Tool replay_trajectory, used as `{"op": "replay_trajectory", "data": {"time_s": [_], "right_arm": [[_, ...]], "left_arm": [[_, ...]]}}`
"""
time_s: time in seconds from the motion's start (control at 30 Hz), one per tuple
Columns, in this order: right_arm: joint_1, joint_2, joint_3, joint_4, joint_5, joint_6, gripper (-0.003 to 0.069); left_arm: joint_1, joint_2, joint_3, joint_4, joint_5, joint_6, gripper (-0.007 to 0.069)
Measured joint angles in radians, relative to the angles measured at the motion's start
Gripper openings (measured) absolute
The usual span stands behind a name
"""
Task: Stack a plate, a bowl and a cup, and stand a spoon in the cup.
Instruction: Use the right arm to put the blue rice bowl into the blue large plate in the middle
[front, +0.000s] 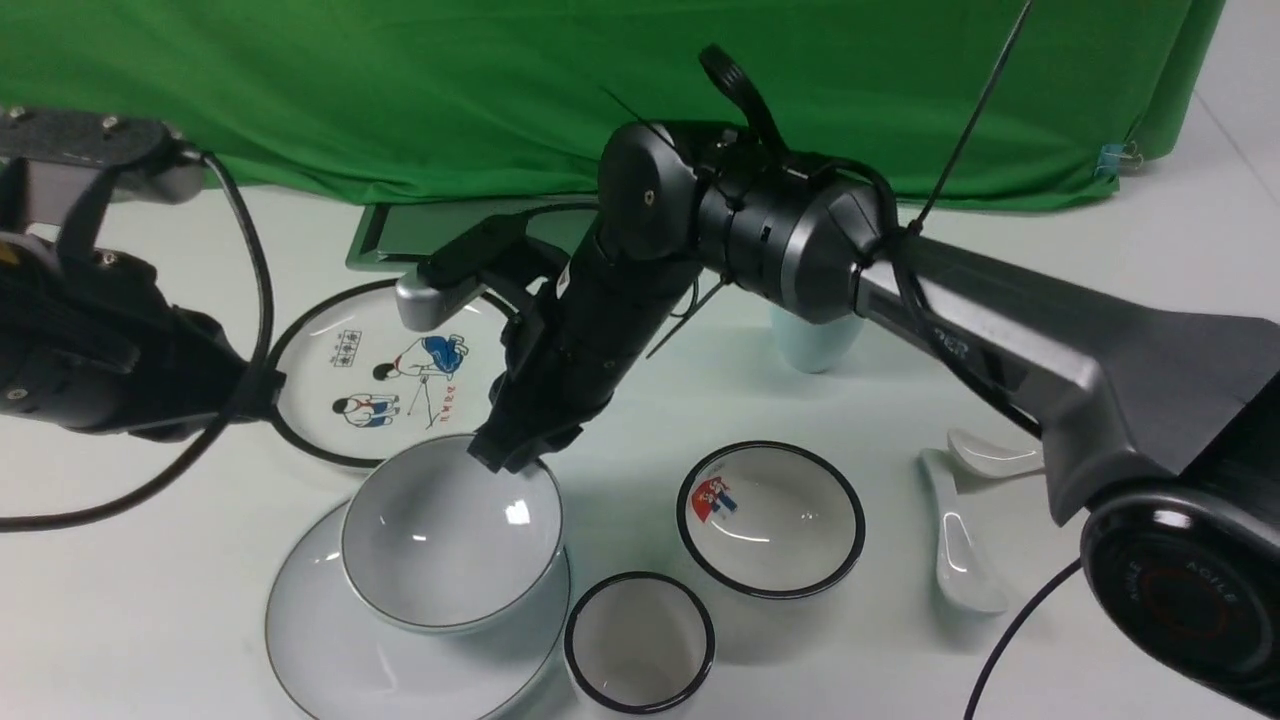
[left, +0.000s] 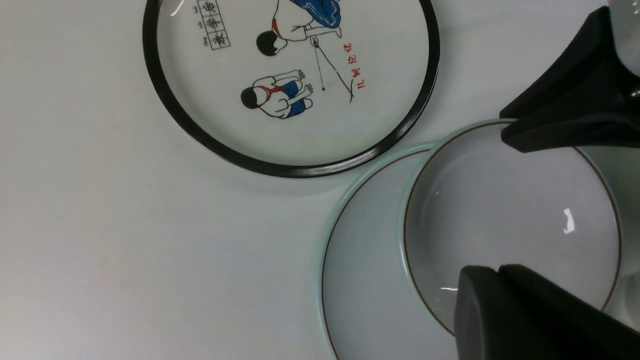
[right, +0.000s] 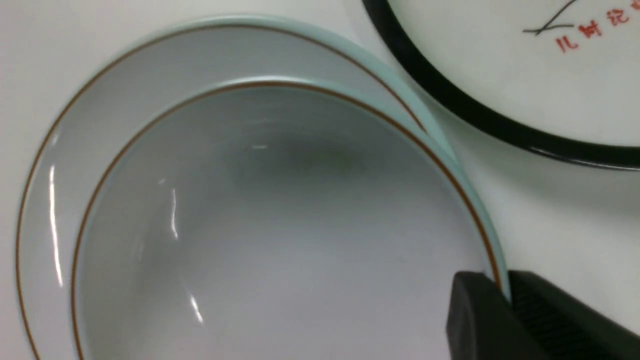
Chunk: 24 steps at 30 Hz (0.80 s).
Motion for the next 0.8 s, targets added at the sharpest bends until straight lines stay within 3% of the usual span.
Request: {"op": "replay_trajectory", "data": {"time_s": [0.37,0.47,0.57,0.67,0.7,0.73,0.8], "right_arm": [[0.033,0.014,0.018,0.037,-0.011,-0.002,0.0075],[0.037,0.014,0.021,0.036,-0.011,-0.002,0.0113],[0.032,0.011,0.021,0.031,-0.005,0.0,0.0248],[0.005,-0.017,0.005,0.022,0.057,0.009,0.0498],[0.002,-0.02,0.002,0.02,0.069,0.009,0.0511],[-0.021,-0.047,-0.035,-0.011,0.126,0.024,0.0591],[-0.058,-0.098,-0.088,-0.105,0.187,0.059,0.0627]], "left_arm": [[0.0,0.0,0.0,0.0,0.0,-0.002,-0.0029],[0.0,0.0,0.0,0.002,0.0,-0.002,-0.0029],[0.0,0.0,0.0,0.007,0.007,-0.007,-0.0029],[0.0,0.0,0.0,0.012,0.008,-0.007,-0.0029],[0.0,0.0,0.0,0.012,0.008,-0.008,-0.0029],[0.0,0.0,0.0,0.015,0.008,-0.011,-0.0029],[0.0,0.0,0.0,0.018,0.008,-0.015,-0.0029]]}}
